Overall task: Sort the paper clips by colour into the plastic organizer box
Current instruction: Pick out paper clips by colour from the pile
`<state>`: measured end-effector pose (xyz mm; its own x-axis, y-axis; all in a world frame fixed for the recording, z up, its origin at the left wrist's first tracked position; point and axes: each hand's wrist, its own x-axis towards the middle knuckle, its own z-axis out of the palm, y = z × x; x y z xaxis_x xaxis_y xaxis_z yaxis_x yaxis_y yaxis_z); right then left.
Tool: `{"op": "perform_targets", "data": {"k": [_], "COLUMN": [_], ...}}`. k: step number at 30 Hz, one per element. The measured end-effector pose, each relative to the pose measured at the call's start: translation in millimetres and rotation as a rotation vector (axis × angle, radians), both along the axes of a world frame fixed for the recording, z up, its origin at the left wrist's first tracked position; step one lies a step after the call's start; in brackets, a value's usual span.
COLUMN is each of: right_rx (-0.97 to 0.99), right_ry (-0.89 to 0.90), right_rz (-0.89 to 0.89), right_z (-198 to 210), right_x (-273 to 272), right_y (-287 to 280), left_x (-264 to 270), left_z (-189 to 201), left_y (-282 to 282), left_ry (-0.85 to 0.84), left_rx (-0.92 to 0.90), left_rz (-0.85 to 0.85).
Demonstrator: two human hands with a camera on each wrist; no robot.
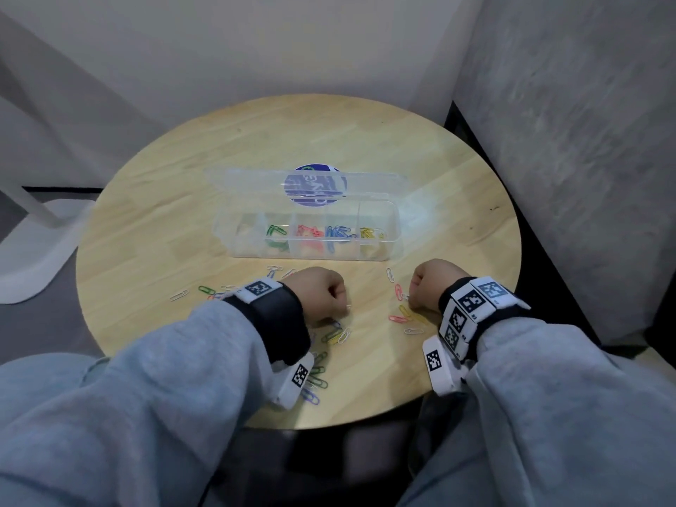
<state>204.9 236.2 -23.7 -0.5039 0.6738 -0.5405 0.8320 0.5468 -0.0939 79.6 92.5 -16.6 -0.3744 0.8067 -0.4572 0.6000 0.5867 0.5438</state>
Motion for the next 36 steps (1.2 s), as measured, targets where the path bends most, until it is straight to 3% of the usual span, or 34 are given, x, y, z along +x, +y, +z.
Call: {"op": "perform_targets", "data": {"k": [5, 7, 10, 14, 18, 21, 23, 32, 34, 36], "right_rx": [0.006, 0.007, -0.032, -0.124, -0.536, -0.813, -0.875, -0.869, -0.735, -0.488], "right_ry": [-0.037, -0.031, -0.005, 0.113, 0.605, 0.932, 1.01, 0.945, 0.754, 0.428], "right_rz": [0.096, 0.116, 0.091, 0.009, -0.318, -0.551, -0.625, -0.671, -0.515, -0.232], "right_z": [2, 4, 7, 16, 45, 61, 64, 58, 52, 49], "right_x": [-1, -1, 1, 6, 18, 34, 40, 35, 34, 32], "right_y": [-2, -4, -6, -7, 6, 11, 9, 4, 4, 0], "left_x": [-13, -14, -12, 2, 17, 17, 17, 33, 29, 23], "left_z": [11, 17, 19, 19, 19, 15, 14, 1, 1, 1], "left_y": [-7, -7, -7, -11, -10, -9, -9, 0, 2, 1], "left_ry": [-0.425, -0.477, -0.384, -0.121, 0.2, 0.291, 0.297, 0.344, 0.299, 0.235], "left_rx": [0.173, 0.198, 0.134, 0.0, -0.124, -0.177, -0.186, -0.185, -0.196, -0.193], "left_rz": [0.298, 0.403, 0.392, 0.093, -0.156, -0.186, -0.172, -0.202, -0.207, -0.189]}}
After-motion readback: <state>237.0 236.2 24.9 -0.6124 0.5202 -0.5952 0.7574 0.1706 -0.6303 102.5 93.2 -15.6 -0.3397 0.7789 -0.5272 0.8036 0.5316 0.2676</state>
